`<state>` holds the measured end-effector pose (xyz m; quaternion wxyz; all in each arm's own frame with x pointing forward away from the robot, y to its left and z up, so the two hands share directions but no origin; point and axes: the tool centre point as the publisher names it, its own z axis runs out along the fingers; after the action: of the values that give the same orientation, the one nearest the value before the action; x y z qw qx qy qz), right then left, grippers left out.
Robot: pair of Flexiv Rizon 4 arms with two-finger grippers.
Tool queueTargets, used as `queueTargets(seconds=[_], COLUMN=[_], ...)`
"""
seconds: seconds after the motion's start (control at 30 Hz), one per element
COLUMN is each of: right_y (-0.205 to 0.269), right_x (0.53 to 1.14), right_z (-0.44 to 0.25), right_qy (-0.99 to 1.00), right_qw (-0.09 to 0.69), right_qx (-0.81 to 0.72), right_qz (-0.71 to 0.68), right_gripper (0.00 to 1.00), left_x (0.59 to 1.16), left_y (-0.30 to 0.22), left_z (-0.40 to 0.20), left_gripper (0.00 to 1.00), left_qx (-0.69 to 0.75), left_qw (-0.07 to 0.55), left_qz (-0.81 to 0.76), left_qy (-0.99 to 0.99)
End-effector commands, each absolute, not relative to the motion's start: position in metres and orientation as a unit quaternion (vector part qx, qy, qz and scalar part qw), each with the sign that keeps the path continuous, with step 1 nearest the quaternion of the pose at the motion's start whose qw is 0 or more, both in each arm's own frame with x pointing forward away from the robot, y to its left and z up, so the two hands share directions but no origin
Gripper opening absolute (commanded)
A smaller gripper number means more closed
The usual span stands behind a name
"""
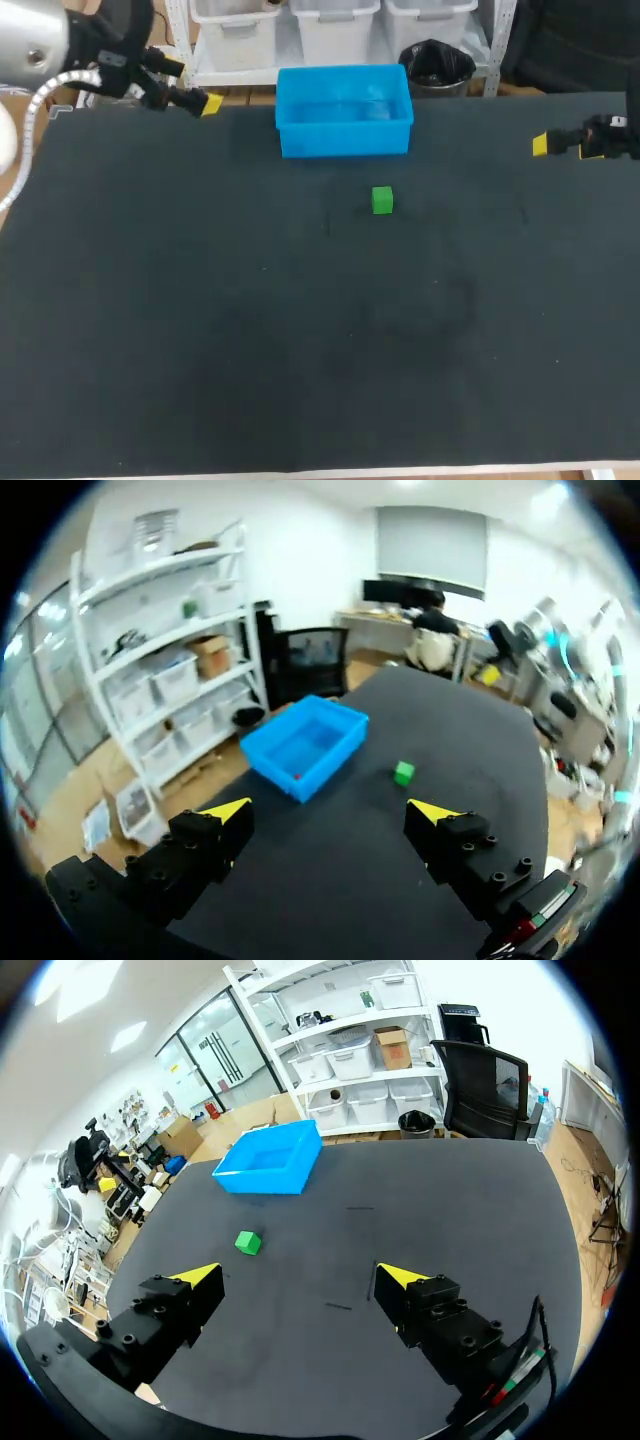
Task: Use the left arm to pick the red cube and place it into the blue plastic box first, then use the right arm to grasp the green cube and put it into the same blue plastic box after the first action is fully finished.
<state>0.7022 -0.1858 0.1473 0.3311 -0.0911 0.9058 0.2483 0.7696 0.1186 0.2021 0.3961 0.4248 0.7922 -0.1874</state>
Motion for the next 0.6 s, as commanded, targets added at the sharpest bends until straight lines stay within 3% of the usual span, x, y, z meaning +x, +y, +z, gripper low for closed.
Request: queueTargets(seconds=[0.03, 0.4, 0.6], right_y=[-0.186, -0.186, -0.186], right_x=[0.702, 0.702, 0.702], right_z=[0.148, 0.148, 0.148], right_qy=[0.906, 0.906, 0.906], right_qw=[0.331, 0.331, 0.331], right_qx=[-0.091, -0.091, -0.091], right_qz=[0.248, 0.248, 0.248], right_gripper=[1.00, 1.00, 1.00], left_x=[0.766, 0.766, 0.759], left_y=[0.127, 0.127, 0.111], left_z=[0.199, 0.199, 0.200], left_gripper=[1.00, 1.00, 1.00], left_qx=[0.460, 0.460, 0.530], left_qw=[0.353, 0.353, 0.367], left_qz=[-0.273, -0.273, -0.262], left_qy=[0.767, 0.767, 0.718])
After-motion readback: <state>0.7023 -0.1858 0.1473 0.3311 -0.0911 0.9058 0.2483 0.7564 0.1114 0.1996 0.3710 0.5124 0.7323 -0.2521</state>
